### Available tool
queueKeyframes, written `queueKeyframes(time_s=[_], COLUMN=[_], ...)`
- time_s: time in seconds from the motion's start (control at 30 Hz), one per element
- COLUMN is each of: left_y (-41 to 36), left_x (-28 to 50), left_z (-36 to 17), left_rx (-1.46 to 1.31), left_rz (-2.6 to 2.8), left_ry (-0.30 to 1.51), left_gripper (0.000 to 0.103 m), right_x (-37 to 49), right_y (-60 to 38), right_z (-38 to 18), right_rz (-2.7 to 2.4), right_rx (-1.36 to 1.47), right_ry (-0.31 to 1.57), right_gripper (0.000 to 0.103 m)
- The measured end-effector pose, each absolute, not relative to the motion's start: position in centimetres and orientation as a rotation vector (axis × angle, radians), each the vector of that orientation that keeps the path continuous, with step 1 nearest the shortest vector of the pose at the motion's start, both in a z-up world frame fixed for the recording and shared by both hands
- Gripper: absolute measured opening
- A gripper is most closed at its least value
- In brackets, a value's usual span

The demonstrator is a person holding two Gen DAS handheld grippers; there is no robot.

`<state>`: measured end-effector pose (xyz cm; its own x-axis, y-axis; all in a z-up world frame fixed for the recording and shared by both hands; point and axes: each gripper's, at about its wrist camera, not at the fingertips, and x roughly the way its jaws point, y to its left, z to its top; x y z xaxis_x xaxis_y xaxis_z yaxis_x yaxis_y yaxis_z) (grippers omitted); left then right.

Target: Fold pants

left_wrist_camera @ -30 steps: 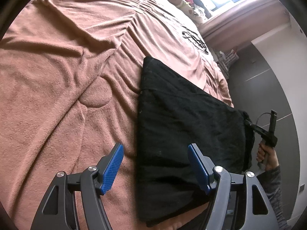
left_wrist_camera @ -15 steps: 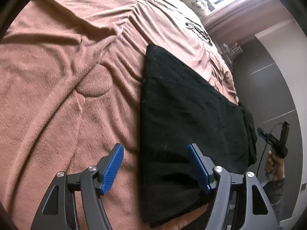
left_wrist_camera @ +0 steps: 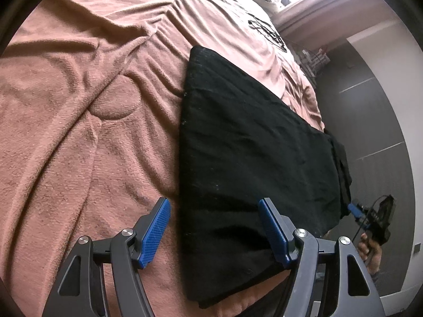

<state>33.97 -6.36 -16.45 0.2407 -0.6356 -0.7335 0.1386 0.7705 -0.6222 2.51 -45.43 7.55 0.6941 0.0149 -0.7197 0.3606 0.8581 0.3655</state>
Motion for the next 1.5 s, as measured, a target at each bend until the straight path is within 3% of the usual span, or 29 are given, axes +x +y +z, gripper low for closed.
queueKeyframes(time_s=[0.4, 0.5, 0.53, 0.87, 1.07, 1.2, 1.37, 1.43, 1.5], left_y=[-7.9, -8.3, -8.5, -8.3, -8.1, -8.5, -8.6, -8.6, -8.7], left_x=[34.3, 34.4, 34.4, 34.8, 34.6, 34.4, 34.4, 34.4, 34.5], left_z=[-16.7, -16.7, -16.6, -16.8, -17.3, -17.7, -17.8, -17.8, -17.8], left_rx=[-0.467, -0.460, -0.455, -0.449, -0.439, -0.412, -0.412, -0.411, -0.409], left_rz=[-0.560, -0.560, -0.560, -0.528, -0.523, -0.529, -0.530, -0.534, -0.536], left_ry=[1.243, 1.247, 1.246, 1.253, 1.275, 1.290, 1.290, 1.289, 1.289], left_gripper=[0.071, 0.071, 0.071, 0.071, 0.071, 0.071, 0.068, 0.068, 0.068], right_x=[0.7, 1.3, 1.2, -1.7, -1.1, -1.3, -3.0, -3.7, -4.5], right_y=[-46.9, -47.1, -47.2, -46.3, -45.8, -46.3, -46.7, -47.2, -47.6], right_z=[3.6, 3.2, 3.4, 8.4, 4.5, 3.1, 3.3, 2.9, 2.6], right_rz=[-0.199, -0.212, -0.229, -0.297, -0.394, -0.396, -0.337, -0.312, -0.317], right_rx=[0.698, 0.687, 0.678, 0.560, 0.593, 0.696, 0.778, 0.823, 0.856], right_ry=[0.804, 0.826, 0.826, 0.712, 0.757, 0.737, 0.693, 0.669, 0.637], right_gripper=[0.054, 0.013, 0.009, 0.004, 0.004, 0.006, 0.020, 0.054, 0.063])
